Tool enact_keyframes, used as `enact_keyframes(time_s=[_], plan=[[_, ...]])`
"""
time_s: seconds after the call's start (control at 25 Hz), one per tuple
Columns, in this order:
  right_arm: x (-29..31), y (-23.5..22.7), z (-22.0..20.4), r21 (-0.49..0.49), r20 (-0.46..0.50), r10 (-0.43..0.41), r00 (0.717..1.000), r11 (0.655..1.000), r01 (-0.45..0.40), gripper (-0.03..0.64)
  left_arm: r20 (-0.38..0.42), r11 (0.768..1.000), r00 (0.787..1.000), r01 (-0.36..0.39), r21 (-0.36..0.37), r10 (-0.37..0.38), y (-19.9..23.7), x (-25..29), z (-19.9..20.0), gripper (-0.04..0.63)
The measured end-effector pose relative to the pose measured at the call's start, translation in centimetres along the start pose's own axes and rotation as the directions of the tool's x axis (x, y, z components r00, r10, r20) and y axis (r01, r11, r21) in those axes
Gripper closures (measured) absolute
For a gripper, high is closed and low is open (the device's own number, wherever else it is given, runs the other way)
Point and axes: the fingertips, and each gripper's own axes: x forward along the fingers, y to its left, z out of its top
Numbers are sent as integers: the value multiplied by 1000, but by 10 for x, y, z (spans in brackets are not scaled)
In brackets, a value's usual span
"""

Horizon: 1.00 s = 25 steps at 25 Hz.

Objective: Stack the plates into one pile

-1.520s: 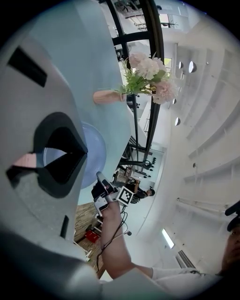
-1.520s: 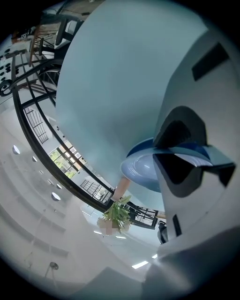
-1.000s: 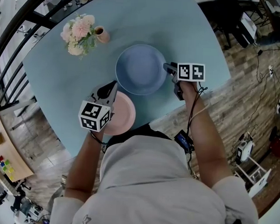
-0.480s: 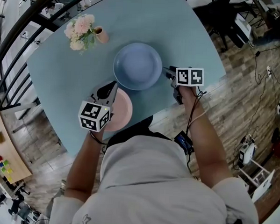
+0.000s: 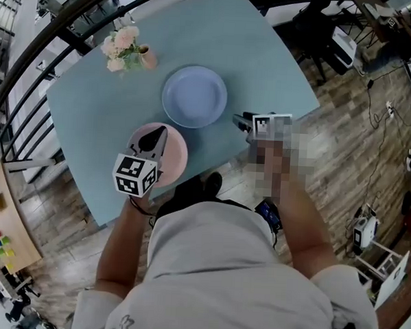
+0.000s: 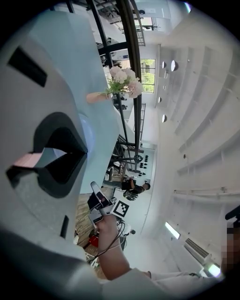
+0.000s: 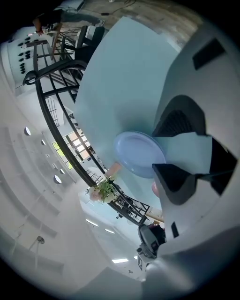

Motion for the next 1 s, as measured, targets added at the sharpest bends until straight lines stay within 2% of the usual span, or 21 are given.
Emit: enact_keyframes(time_s=[0.28, 0.52, 0.76, 1.0], plan=[[-24, 16, -17, -12, 31, 27, 999, 1000, -26, 430, 17, 1000, 1000, -20, 23, 20, -25, -23, 1, 591], [-29, 41, -34, -48, 29, 52, 998, 998, -51, 430, 26, 998, 999, -46, 35, 45, -28, -48, 2, 591], [-27, 83, -58, -164, 14, 44, 999, 986, -41, 430, 37, 998, 998, -46, 31, 45, -20, -73, -7, 591], [-23, 134, -81, -306, 24, 5, 1000, 952, 2, 430, 54, 1000, 998, -22, 16, 21, -7, -104, -16, 591]])
